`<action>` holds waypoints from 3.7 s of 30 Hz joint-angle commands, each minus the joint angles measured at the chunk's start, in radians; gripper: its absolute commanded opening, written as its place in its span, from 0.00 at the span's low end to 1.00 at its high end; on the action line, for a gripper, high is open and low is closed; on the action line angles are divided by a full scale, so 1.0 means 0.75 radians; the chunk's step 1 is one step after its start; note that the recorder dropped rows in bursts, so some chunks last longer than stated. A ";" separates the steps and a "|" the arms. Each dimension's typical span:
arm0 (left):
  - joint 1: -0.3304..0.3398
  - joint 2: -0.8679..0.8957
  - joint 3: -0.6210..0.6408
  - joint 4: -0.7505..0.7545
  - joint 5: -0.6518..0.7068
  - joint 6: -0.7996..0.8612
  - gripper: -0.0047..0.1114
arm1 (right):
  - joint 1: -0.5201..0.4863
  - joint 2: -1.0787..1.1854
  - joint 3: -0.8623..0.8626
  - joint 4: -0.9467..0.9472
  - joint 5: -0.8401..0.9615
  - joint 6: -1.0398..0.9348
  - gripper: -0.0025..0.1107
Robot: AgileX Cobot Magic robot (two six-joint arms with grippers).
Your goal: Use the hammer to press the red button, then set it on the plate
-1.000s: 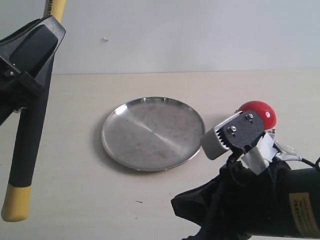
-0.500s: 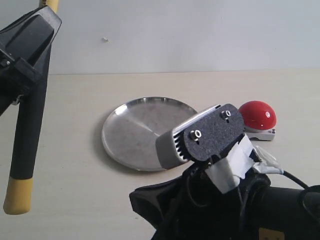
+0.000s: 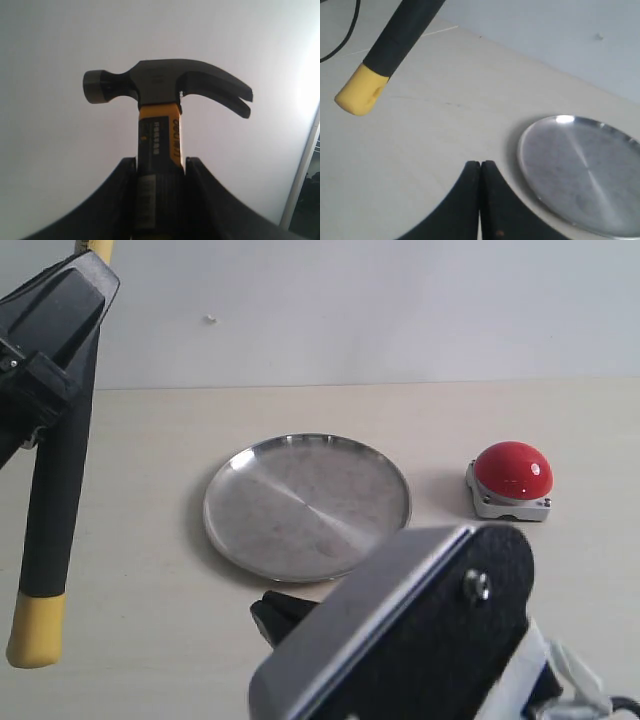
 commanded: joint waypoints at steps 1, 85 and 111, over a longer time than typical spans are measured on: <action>0.004 -0.024 -0.021 0.016 -0.108 0.011 0.04 | 0.139 0.125 -0.022 0.008 0.280 0.006 0.02; 0.004 -0.024 -0.086 0.062 -0.108 0.170 0.04 | -1.059 0.107 0.148 1.688 -2.402 -1.837 0.57; 0.004 -0.024 -0.085 0.012 -0.108 0.580 0.04 | -0.805 0.537 -0.317 2.089 -2.345 -2.072 0.59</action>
